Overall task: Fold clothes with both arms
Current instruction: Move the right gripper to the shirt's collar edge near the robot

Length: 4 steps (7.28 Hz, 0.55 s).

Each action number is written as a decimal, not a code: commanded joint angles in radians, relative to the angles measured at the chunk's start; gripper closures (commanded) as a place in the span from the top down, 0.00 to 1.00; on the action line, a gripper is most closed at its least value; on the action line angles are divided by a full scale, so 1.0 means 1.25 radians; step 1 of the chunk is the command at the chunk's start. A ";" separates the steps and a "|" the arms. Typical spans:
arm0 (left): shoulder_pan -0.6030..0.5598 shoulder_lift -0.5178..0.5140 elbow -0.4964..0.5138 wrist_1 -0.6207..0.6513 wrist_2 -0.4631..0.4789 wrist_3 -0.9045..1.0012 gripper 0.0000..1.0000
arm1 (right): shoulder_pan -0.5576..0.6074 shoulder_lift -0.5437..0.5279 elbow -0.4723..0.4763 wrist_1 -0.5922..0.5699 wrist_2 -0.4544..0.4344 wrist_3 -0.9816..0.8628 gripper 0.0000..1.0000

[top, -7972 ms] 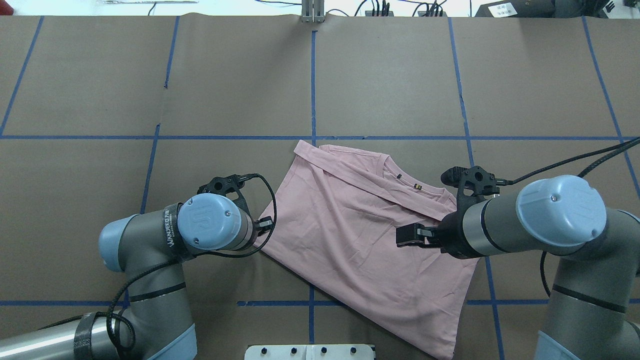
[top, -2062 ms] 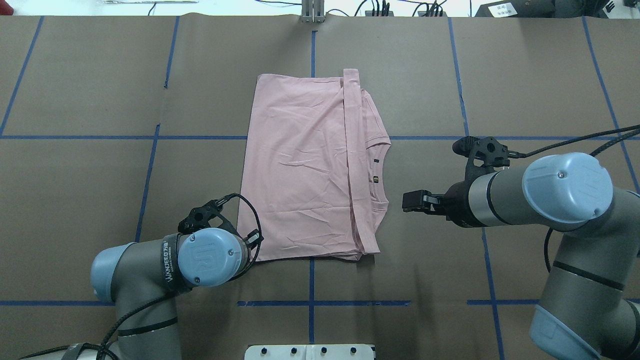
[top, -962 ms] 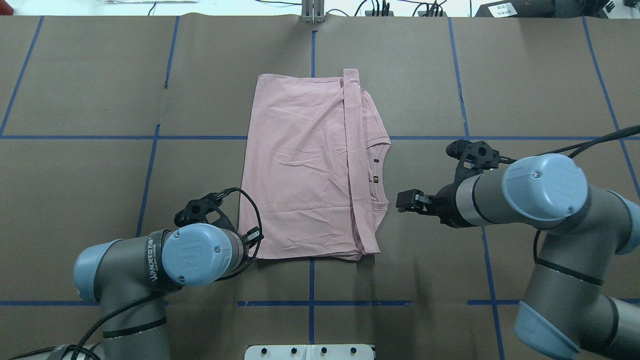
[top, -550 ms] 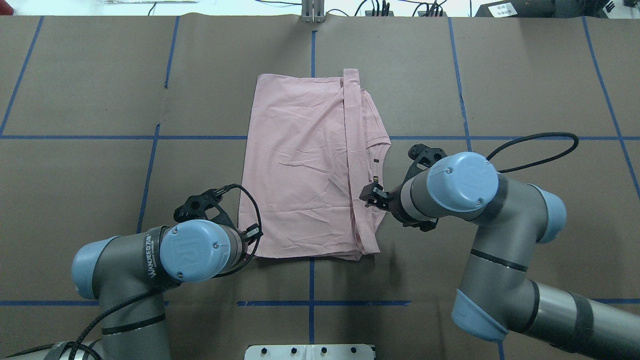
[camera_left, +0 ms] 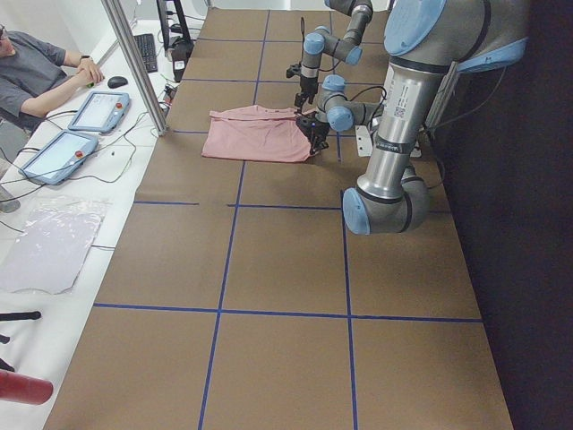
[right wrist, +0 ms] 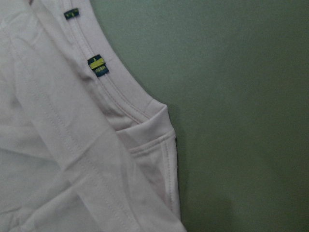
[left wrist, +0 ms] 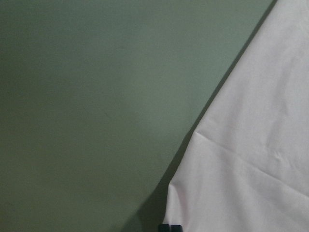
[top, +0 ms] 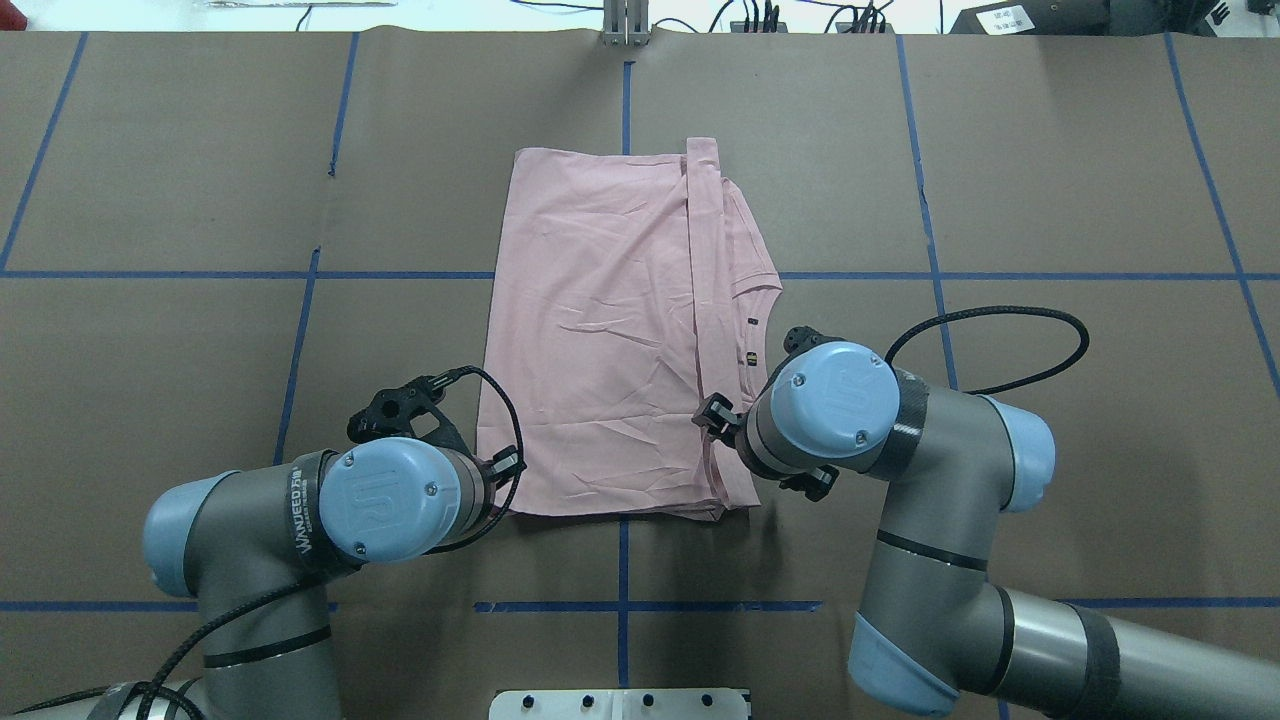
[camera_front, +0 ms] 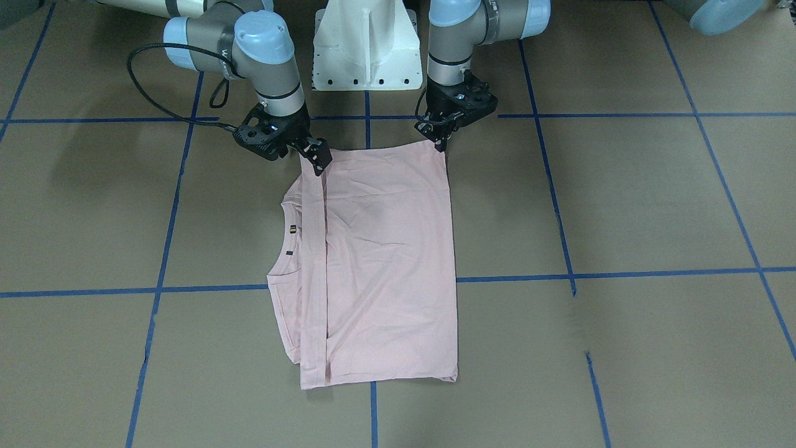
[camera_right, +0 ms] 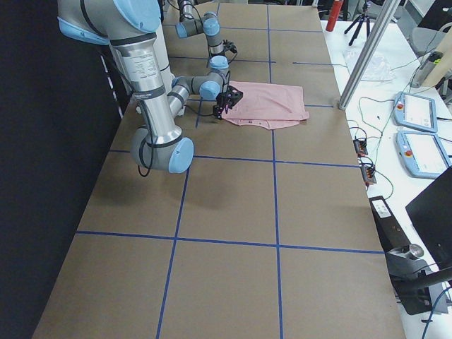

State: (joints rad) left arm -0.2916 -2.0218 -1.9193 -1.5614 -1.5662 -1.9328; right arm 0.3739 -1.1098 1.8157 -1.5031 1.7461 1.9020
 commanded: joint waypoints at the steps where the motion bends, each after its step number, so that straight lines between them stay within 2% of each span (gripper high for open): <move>1: 0.000 0.000 0.000 0.000 0.001 0.000 0.00 | -0.019 0.025 -0.001 -0.055 -0.007 0.004 1.00; 4: 0.000 0.000 0.000 0.000 0.001 0.001 0.00 | -0.027 0.058 -0.043 -0.055 -0.011 0.004 0.96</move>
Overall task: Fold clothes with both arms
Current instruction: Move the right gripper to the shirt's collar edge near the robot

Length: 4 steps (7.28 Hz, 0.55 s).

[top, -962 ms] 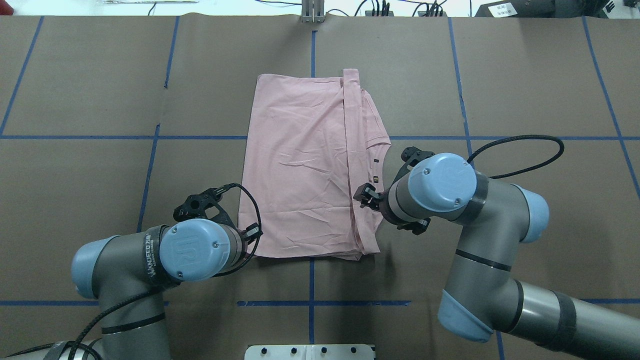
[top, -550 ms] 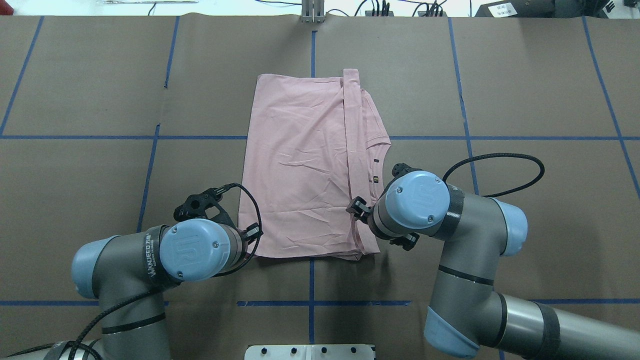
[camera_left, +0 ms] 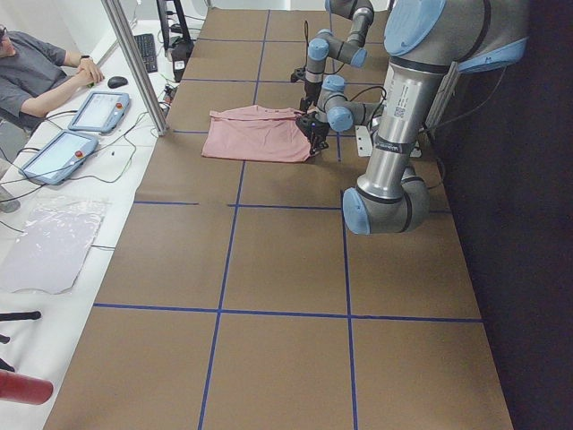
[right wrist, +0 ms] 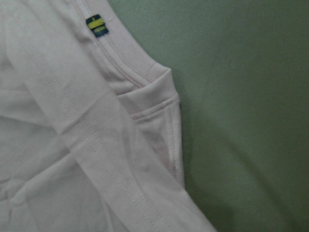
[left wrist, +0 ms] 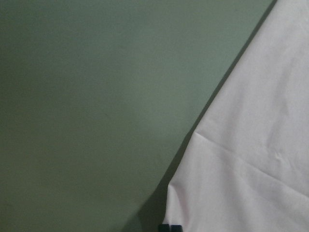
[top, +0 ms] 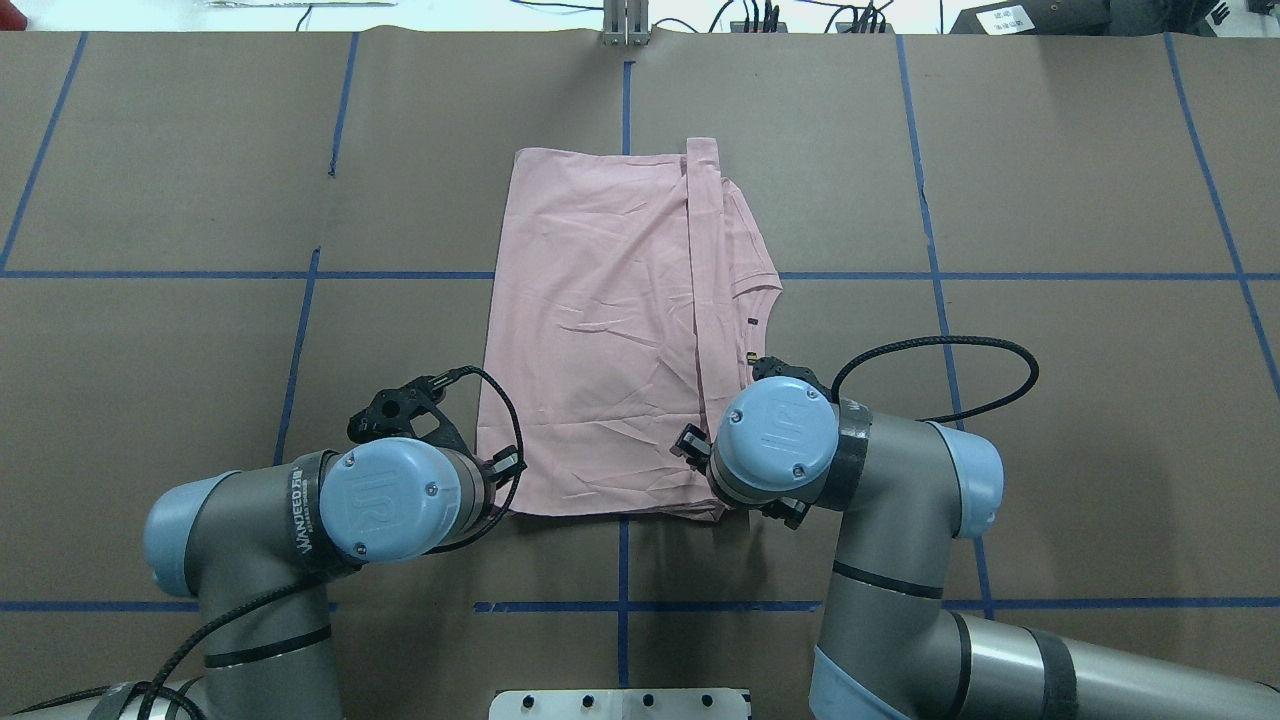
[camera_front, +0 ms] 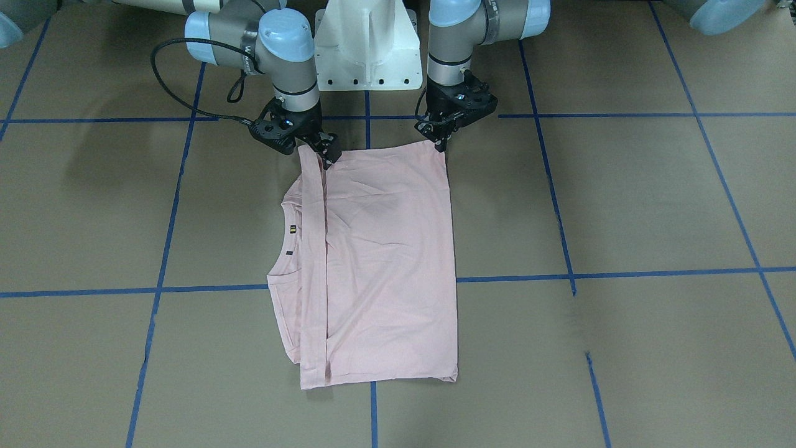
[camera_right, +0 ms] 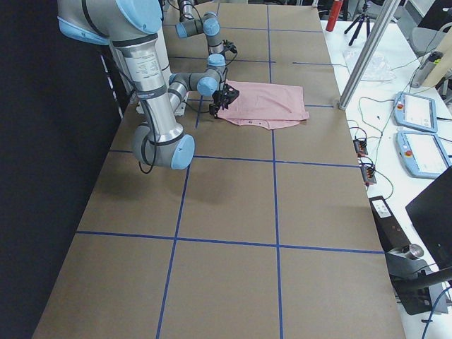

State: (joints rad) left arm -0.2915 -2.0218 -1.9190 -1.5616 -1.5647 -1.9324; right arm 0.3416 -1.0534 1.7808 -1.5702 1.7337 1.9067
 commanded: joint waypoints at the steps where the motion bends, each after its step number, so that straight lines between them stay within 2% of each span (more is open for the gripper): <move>1: 0.000 0.000 -0.001 -0.001 0.000 0.000 0.00 | -0.001 0.013 -0.027 -0.002 -0.002 0.000 0.95; 2: 0.000 0.000 0.000 0.000 -0.001 0.000 0.00 | -0.001 0.013 -0.033 -0.002 -0.002 -0.001 0.92; 3: 0.000 0.000 0.000 0.000 0.000 0.000 0.00 | -0.001 0.013 -0.033 -0.002 -0.005 -0.001 0.81; 4: 0.000 0.000 0.000 0.000 0.000 0.000 0.00 | -0.001 0.012 -0.034 -0.002 -0.006 -0.001 0.81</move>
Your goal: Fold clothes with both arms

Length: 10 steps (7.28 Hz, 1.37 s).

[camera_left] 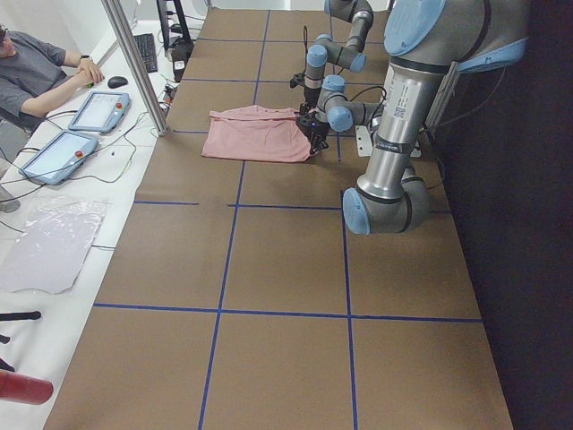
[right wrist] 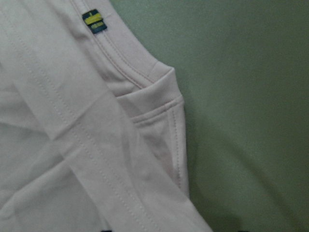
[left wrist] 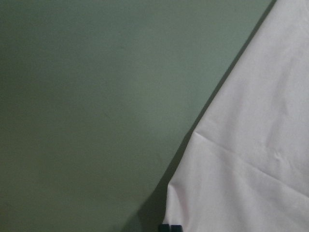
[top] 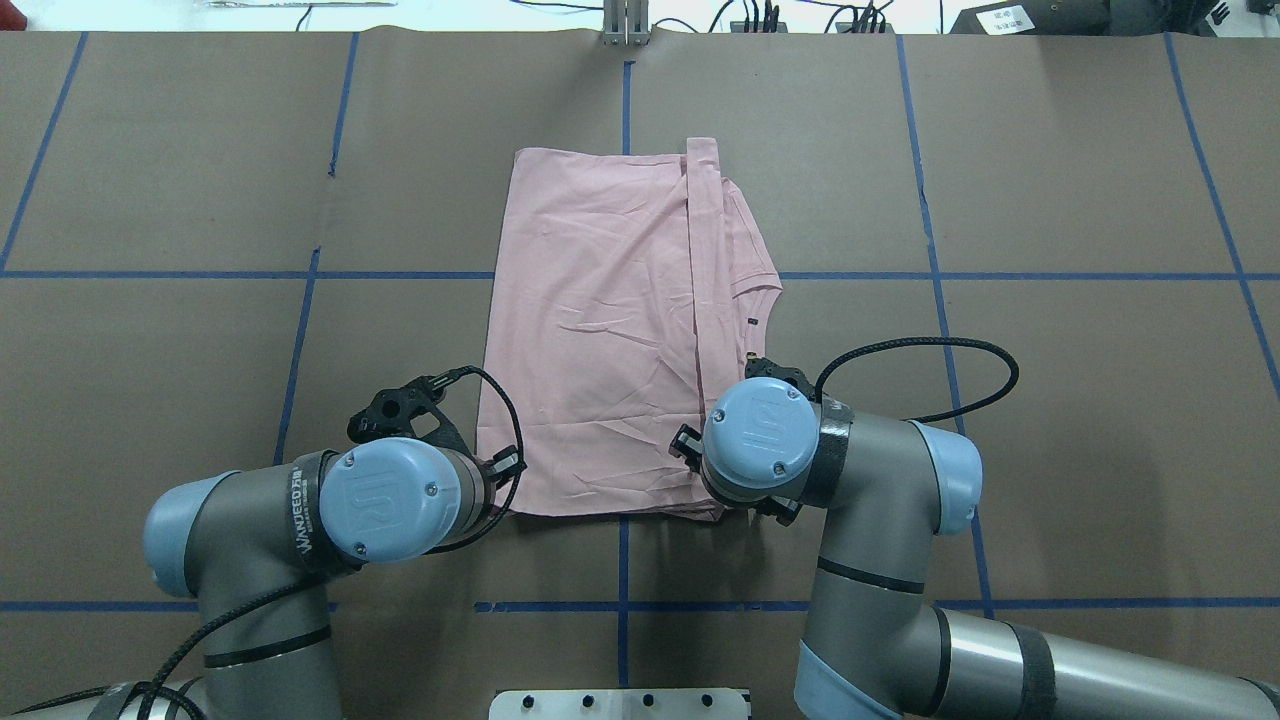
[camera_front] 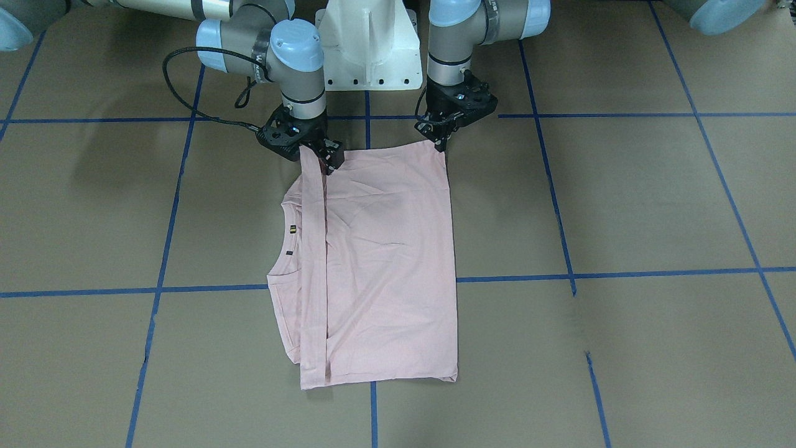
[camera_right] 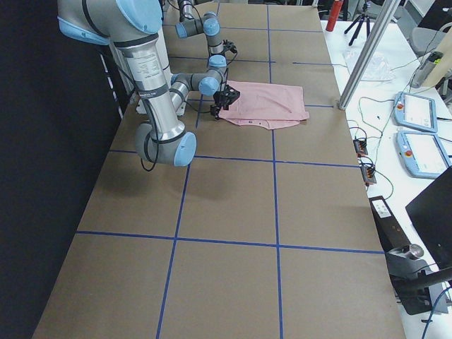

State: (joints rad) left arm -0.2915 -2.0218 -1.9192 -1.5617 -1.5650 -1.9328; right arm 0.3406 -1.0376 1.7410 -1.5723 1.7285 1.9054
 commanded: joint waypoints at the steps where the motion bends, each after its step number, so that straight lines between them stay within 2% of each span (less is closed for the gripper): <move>1: 0.000 0.000 0.000 -0.001 0.000 0.000 0.00 | 0.000 -0.001 -0.002 0.000 -0.003 0.000 0.73; 2: 0.000 0.000 0.000 0.000 0.000 0.000 0.00 | 0.000 -0.002 -0.002 0.000 -0.003 -0.001 0.55; 3: 0.000 0.000 0.001 0.000 0.000 0.000 0.00 | 0.000 -0.002 -0.002 0.000 -0.003 -0.004 0.30; 4: 0.000 0.000 0.001 -0.001 0.000 0.001 0.00 | 0.000 -0.001 -0.001 0.000 -0.003 -0.006 0.10; 5: 0.000 0.000 0.003 0.000 0.000 0.000 0.00 | 0.001 0.001 -0.001 0.000 -0.003 -0.009 0.02; 6: 0.000 0.000 0.004 -0.001 0.000 0.000 0.00 | 0.002 0.002 0.000 0.000 -0.003 -0.010 0.00; 10: 0.001 0.000 0.006 -0.001 0.000 0.001 0.00 | 0.015 0.019 0.010 0.001 -0.002 -0.010 0.00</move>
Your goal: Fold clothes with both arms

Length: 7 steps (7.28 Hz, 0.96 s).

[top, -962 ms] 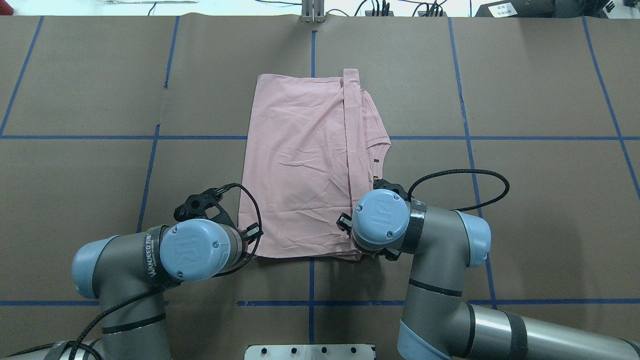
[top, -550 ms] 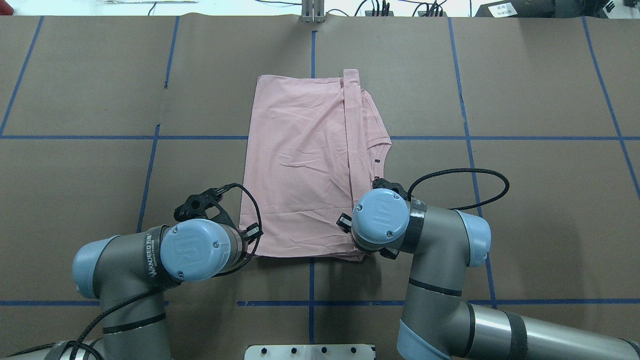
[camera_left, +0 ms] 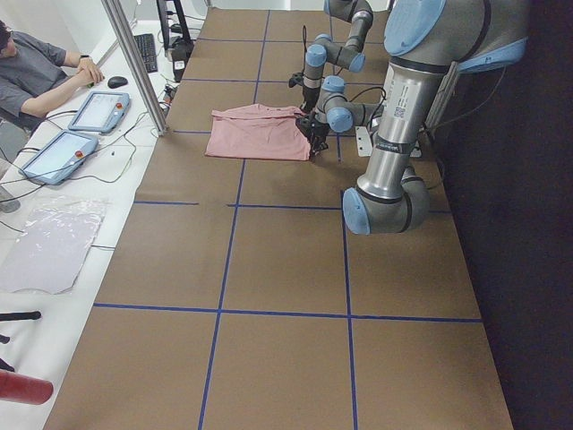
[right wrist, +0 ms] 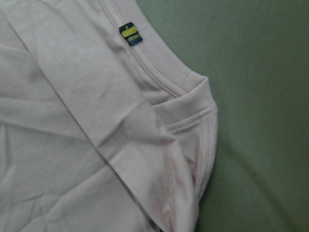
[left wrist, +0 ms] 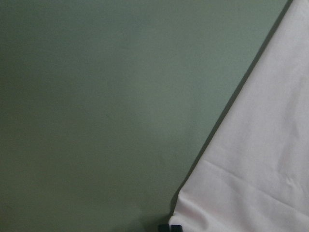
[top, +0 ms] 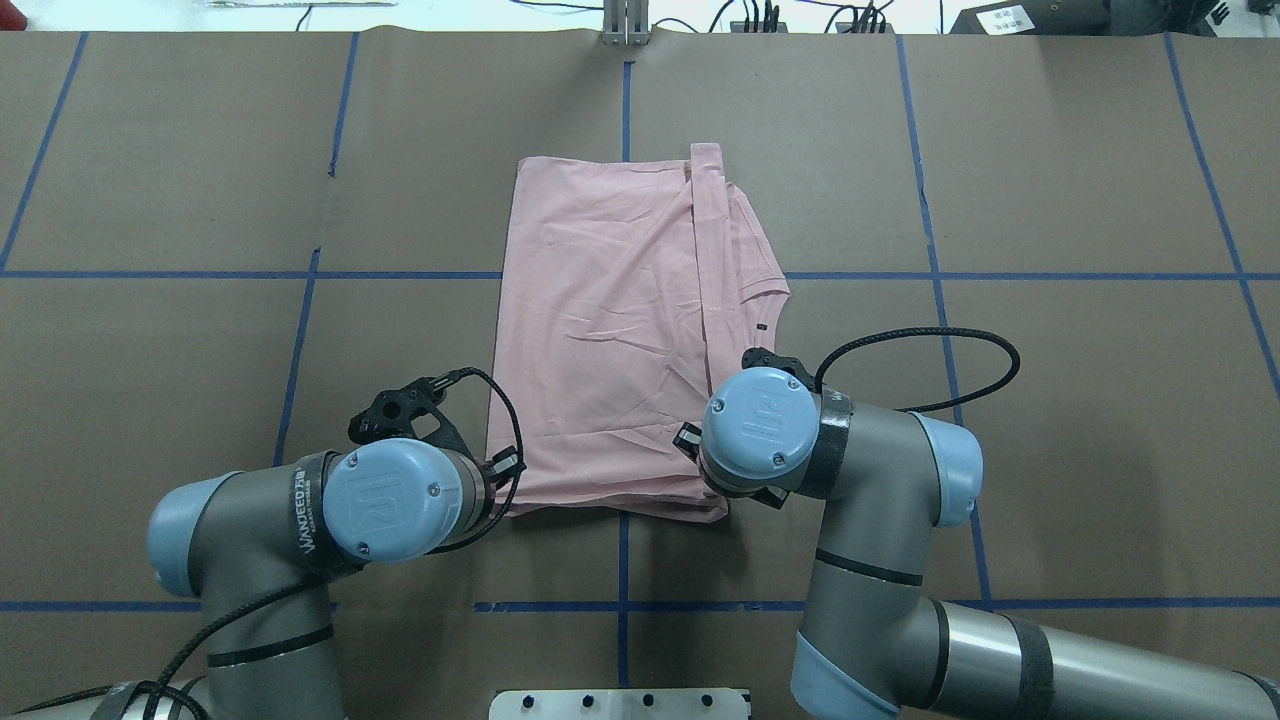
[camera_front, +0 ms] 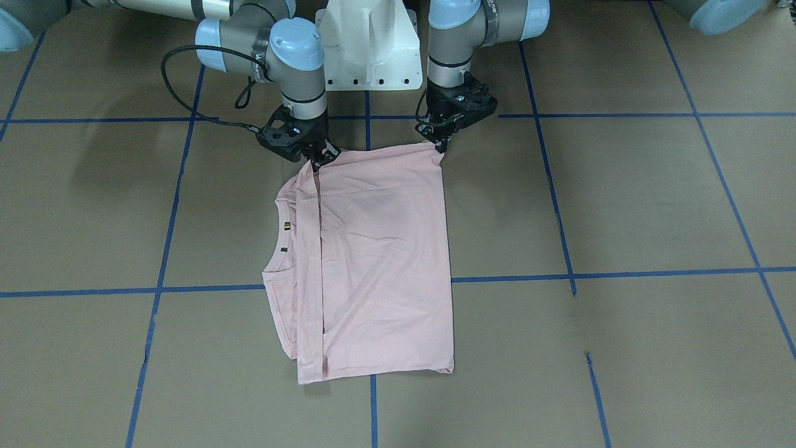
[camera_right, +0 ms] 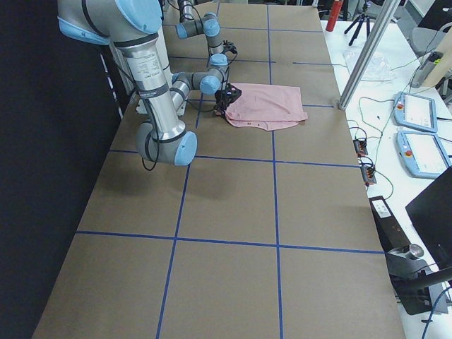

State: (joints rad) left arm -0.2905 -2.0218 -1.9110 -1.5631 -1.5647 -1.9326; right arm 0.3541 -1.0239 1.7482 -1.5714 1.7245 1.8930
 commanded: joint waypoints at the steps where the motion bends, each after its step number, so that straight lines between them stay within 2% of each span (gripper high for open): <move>1: 0.000 -0.001 -0.011 0.000 -0.002 0.001 0.00 | 0.004 0.010 0.018 -0.001 0.000 0.000 0.00; 5: 0.013 0.010 -0.110 0.055 -0.005 0.001 0.00 | 0.000 -0.030 0.097 -0.001 -0.017 0.005 0.00; 7: 0.049 0.010 -0.173 0.110 -0.005 0.001 0.00 | -0.049 -0.085 0.198 -0.001 -0.009 0.002 0.00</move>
State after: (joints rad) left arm -0.2617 -2.0107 -2.0730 -1.4682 -1.5708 -1.9311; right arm 0.3279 -1.0885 1.9197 -1.5723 1.7088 1.8972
